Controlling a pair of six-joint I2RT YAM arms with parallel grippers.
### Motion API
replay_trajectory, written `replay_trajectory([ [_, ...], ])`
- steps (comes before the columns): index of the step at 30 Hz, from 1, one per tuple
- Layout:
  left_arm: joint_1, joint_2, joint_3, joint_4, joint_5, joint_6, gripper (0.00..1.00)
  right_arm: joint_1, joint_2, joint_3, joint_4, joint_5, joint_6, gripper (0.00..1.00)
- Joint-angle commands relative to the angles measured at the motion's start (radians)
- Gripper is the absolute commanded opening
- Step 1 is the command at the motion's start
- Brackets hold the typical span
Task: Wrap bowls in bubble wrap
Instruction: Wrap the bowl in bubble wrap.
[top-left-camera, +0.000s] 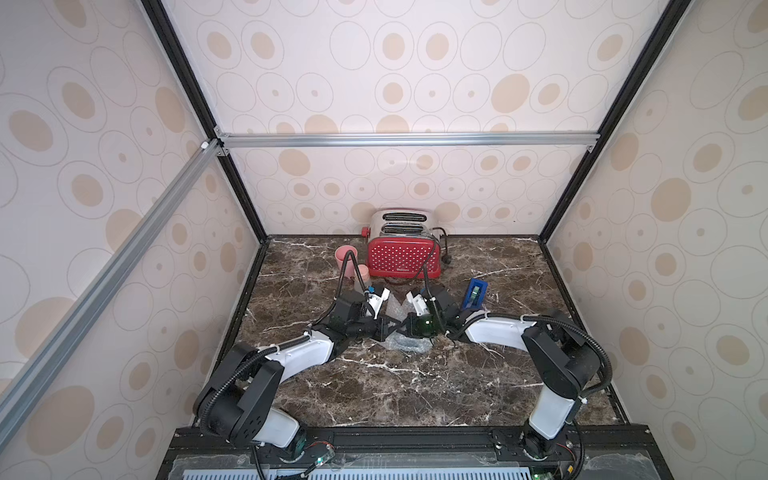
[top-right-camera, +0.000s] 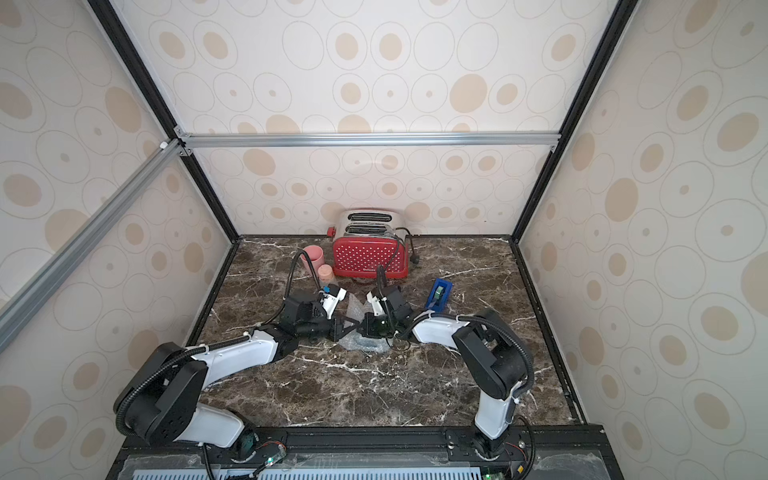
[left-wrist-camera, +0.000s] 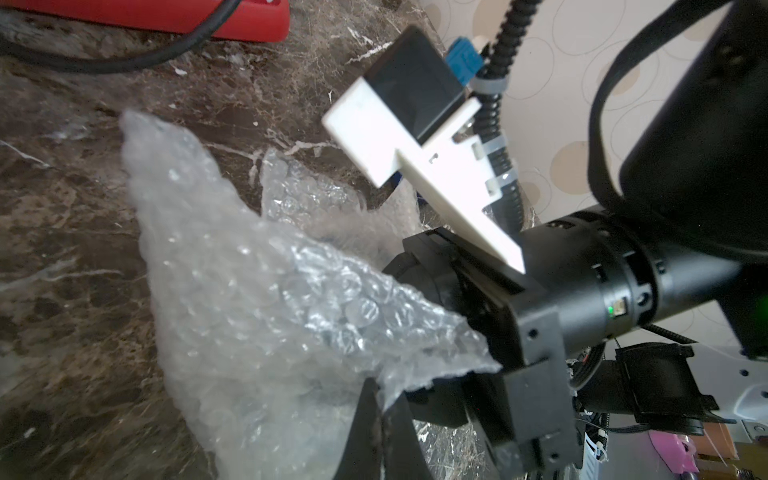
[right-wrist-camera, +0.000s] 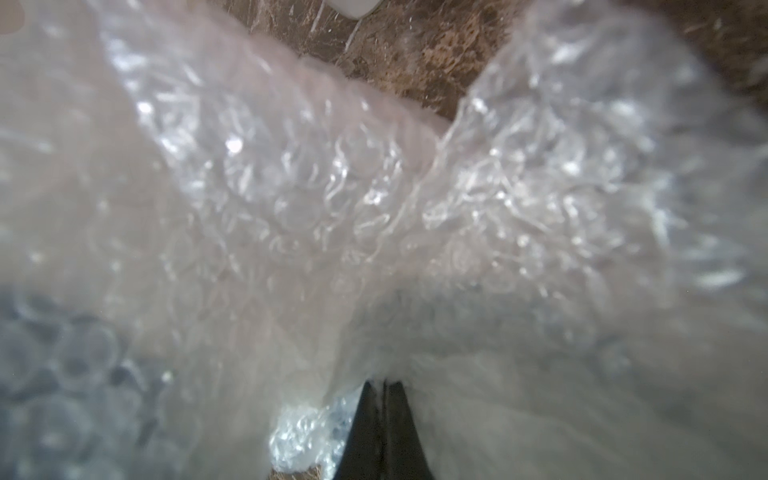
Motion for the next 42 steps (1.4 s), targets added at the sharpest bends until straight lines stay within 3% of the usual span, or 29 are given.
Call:
replay_trajectory([
  [1,-0.010,0.012,0.009,0.017,0.017,0.012,0.00,-0.011,-0.022,-0.020,0.013,-0.009,0.023,0.09],
  [9,-0.012,0.019,0.016,-0.005,0.019,0.026,0.00,-0.030,-0.025,-0.034,0.058,-0.027,0.079,0.23],
  [17,-0.015,0.021,0.021,-0.024,0.027,0.041,0.00,-0.052,0.004,-0.045,0.155,-0.078,0.185,0.26],
  [31,-0.024,0.037,0.035,-0.041,0.028,0.054,0.00,-0.073,0.019,-0.095,0.324,-0.088,0.364,0.38],
  [42,-0.028,0.031,0.044,-0.058,0.030,0.066,0.00,-0.076,-0.006,-0.137,0.383,-0.023,0.464,0.41],
])
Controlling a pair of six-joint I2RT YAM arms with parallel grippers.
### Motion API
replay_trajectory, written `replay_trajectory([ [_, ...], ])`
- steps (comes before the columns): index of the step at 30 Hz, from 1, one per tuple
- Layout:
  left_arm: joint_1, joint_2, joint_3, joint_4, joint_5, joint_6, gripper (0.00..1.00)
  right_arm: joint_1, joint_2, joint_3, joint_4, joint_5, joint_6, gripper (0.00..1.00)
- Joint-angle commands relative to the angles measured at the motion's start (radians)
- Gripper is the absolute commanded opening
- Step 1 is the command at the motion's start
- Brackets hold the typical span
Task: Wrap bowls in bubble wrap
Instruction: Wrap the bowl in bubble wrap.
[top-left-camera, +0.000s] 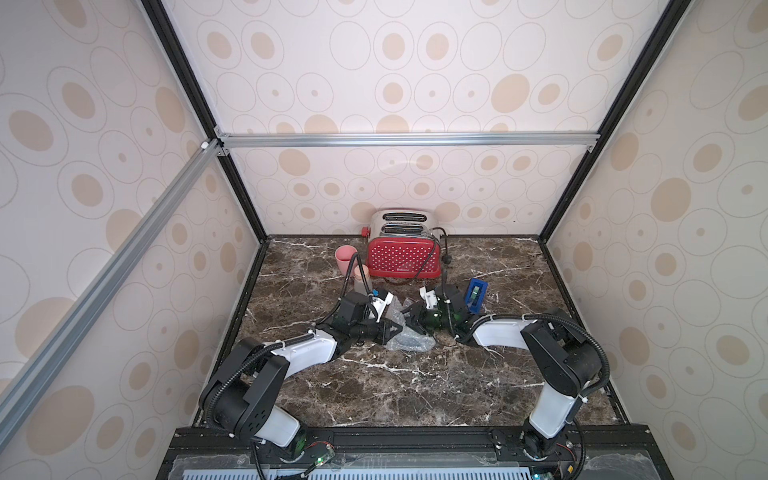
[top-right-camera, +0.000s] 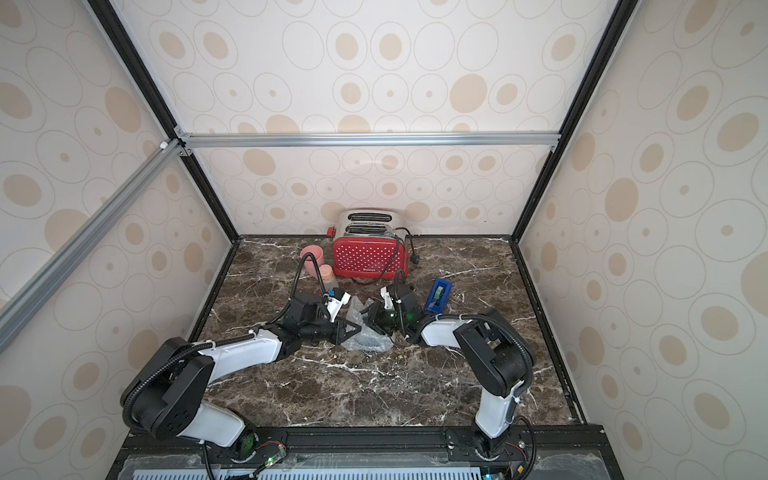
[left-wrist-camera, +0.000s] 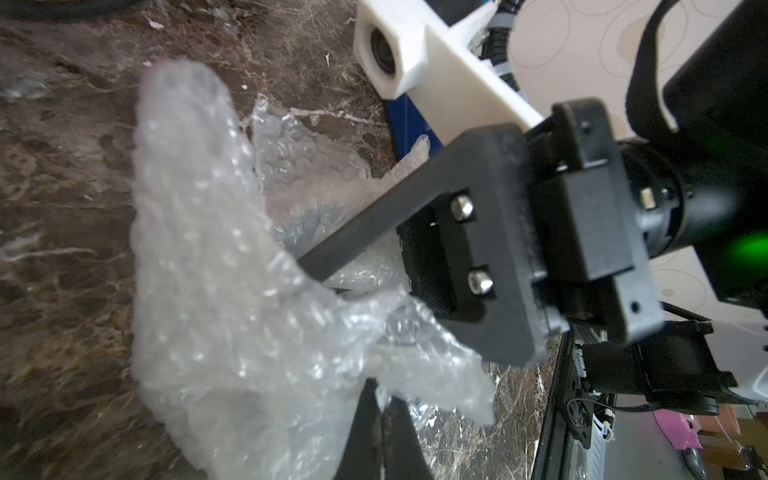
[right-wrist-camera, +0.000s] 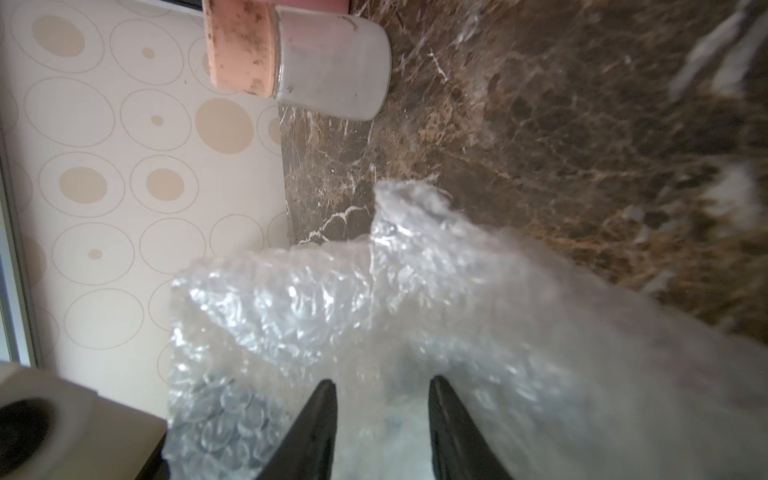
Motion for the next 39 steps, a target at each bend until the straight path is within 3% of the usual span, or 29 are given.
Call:
replay_trajectory([
  [1,-0.011,0.005,0.034,-0.025,0.021,0.029,0.00,-0.007,-0.003,-0.026,0.054,0.040,0.071,0.42],
  [8,-0.017,0.013,0.050,-0.041,0.024,0.038,0.00,-0.009,0.026,-0.063,0.184,0.066,0.165,0.50],
  [17,-0.024,0.034,0.083,-0.076,0.022,0.053,0.00,-0.009,-0.027,-0.074,0.161,0.119,0.156,0.56],
  [39,-0.065,0.125,0.198,-0.210,-0.054,0.080,0.00,-0.009,-0.038,-0.070,0.144,0.129,0.154,0.59],
])
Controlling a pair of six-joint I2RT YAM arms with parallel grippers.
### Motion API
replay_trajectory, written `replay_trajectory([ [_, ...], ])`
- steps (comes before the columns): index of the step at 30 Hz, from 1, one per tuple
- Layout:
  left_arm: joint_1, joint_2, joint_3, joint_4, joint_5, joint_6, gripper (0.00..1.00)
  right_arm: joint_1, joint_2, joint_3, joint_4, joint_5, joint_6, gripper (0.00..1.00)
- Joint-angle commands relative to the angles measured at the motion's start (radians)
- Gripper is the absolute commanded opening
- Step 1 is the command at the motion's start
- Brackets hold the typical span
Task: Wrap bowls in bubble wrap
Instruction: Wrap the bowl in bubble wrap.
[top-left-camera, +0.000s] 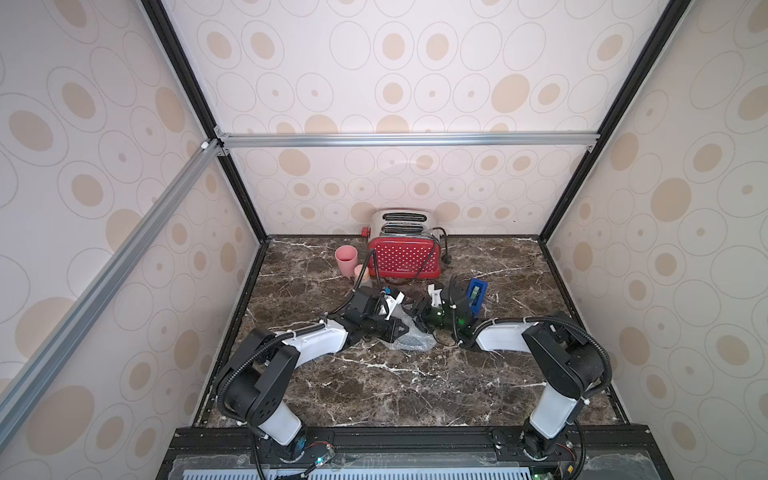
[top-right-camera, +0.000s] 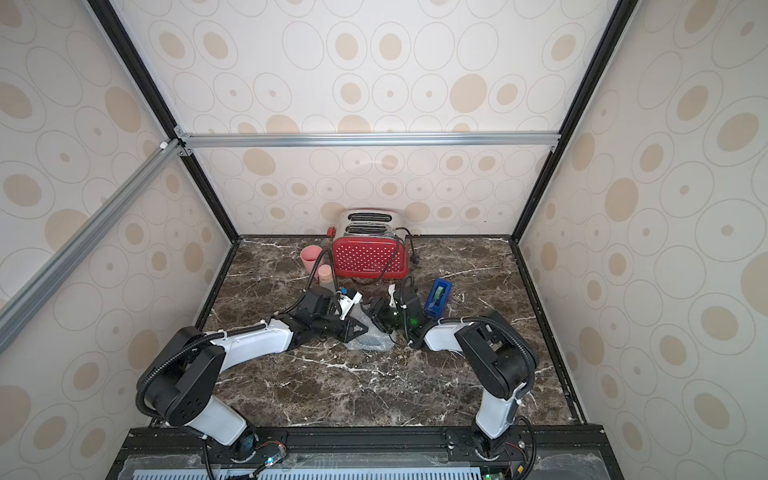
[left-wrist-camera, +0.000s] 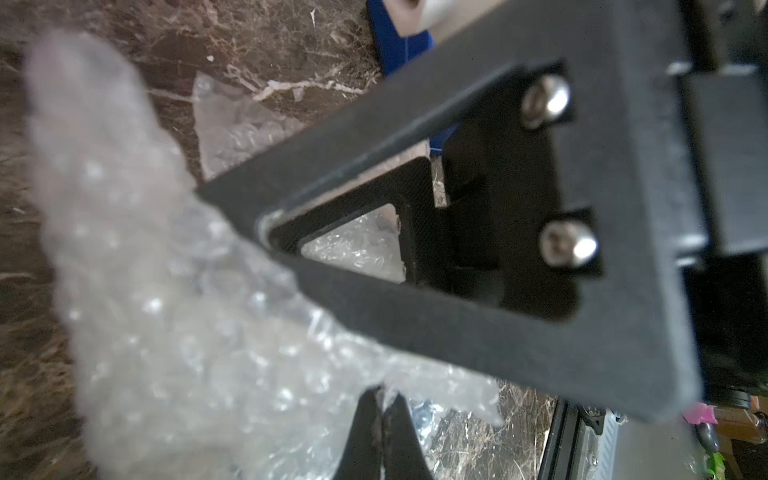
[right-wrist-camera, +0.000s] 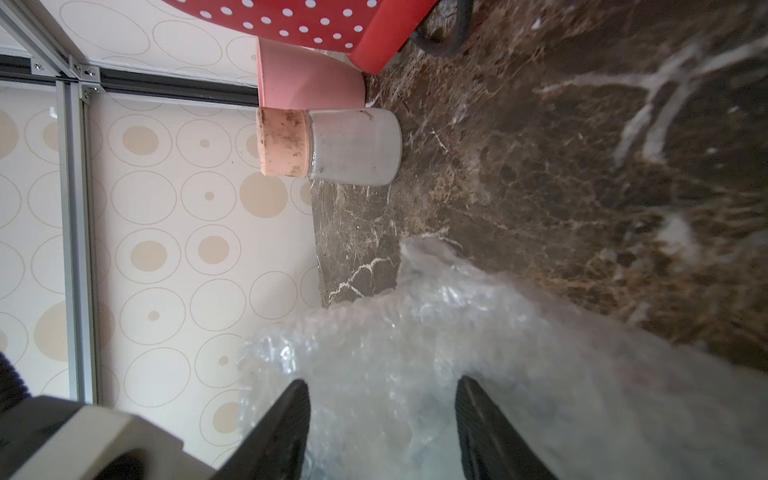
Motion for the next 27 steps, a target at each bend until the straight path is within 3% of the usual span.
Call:
replay_trajectory([
  [1,-0.017,0.037,0.056,-0.058,-0.032,0.026,0.00,-0.008,-0.019,-0.008,-0.019,0.016,0.010,0.59],
  [8,-0.021,0.078,0.076,-0.096,-0.047,0.046,0.00,-0.008,-0.043,0.004,-0.071,0.030,-0.025,0.60],
  [19,-0.021,0.083,0.080,-0.109,-0.046,0.056,0.00,-0.022,-0.176,0.034,-0.300,0.102,-0.198,0.62],
  [27,-0.021,0.067,0.080,-0.109,-0.041,0.056,0.00,-0.033,-0.252,0.041,-0.470,0.026,-0.454,0.62],
])
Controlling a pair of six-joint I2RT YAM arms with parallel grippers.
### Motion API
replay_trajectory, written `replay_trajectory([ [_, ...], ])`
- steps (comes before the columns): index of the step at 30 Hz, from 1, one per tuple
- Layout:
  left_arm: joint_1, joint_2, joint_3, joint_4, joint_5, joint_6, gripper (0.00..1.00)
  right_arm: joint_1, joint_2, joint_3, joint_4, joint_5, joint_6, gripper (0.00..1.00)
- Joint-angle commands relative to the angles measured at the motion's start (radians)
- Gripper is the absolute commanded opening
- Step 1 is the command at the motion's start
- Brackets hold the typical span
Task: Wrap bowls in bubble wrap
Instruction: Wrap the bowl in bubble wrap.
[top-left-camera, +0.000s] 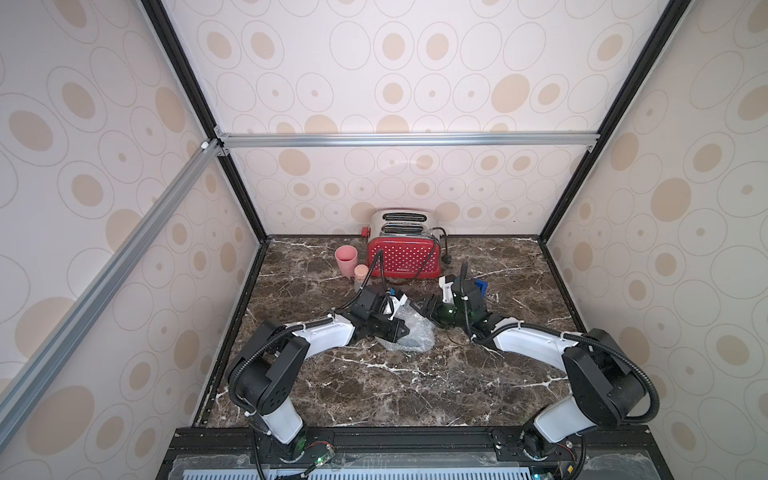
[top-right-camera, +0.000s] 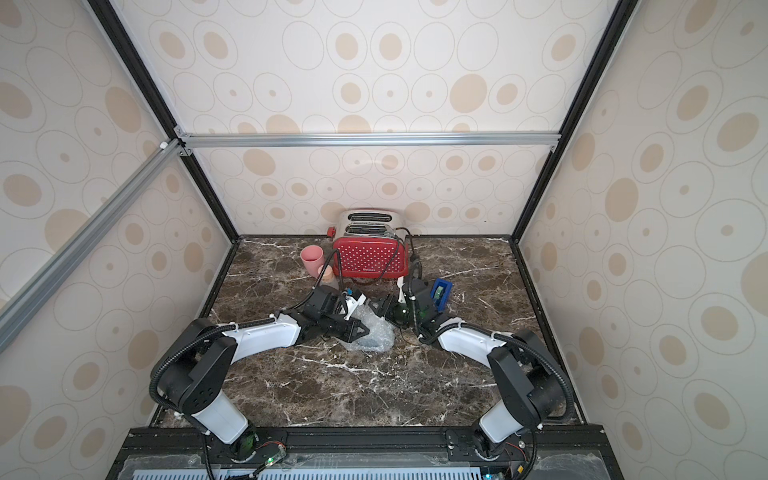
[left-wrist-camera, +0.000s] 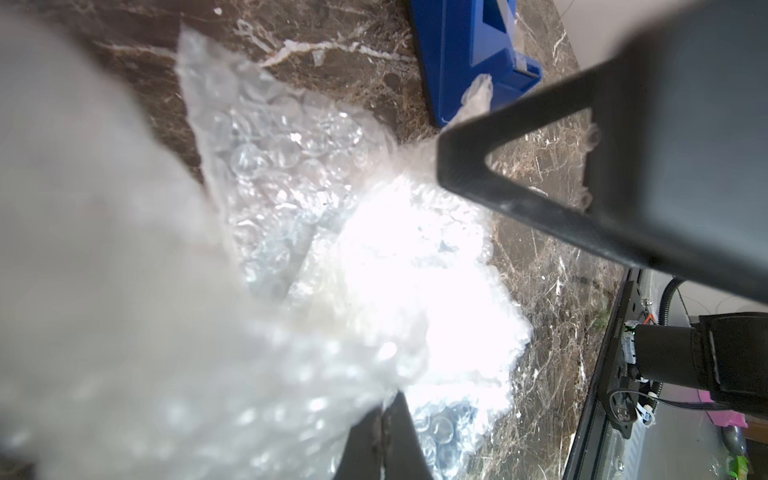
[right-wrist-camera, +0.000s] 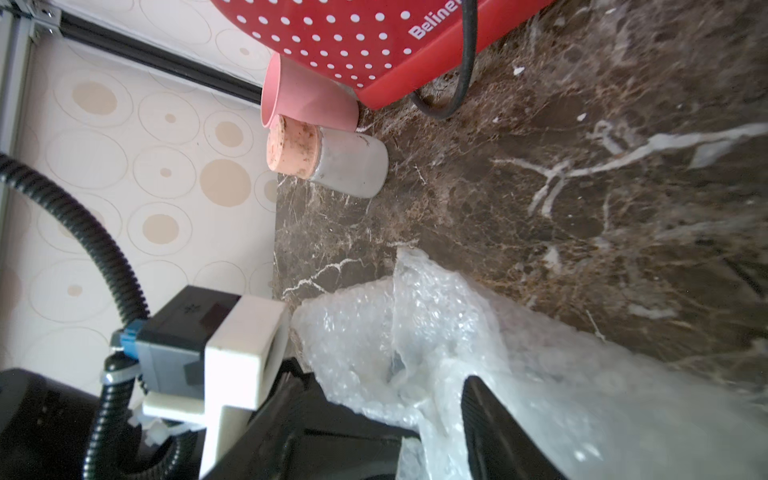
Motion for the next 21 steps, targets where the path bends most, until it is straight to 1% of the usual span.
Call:
replay_trajectory([
  [1,-0.010,-0.002,0.024,-0.032,-0.008,0.026,0.00,0.001,-0.017,0.020,-0.095,-0.065,-0.141,0.62],
  [5,-0.010,-0.009,0.027,-0.032,-0.005,0.025,0.00,0.005,-0.016,0.033,-0.106,-0.166,-0.168,0.58],
  [9,-0.010,-0.017,0.027,-0.034,-0.003,0.026,0.00,0.010,-0.043,0.048,-0.197,-0.153,-0.157,0.56],
  [13,-0.010,-0.015,0.027,-0.031,0.000,0.024,0.00,0.011,-0.043,0.058,-0.264,-0.128,-0.129,0.56],
  [19,-0.011,-0.014,0.030,-0.026,0.004,0.024,0.00,0.013,-0.008,0.095,-0.289,-0.127,-0.107,0.54],
  [21,-0.012,-0.014,0.030,-0.026,0.006,0.023,0.00,0.012,0.006,0.115,-0.306,-0.123,-0.098,0.52],
])
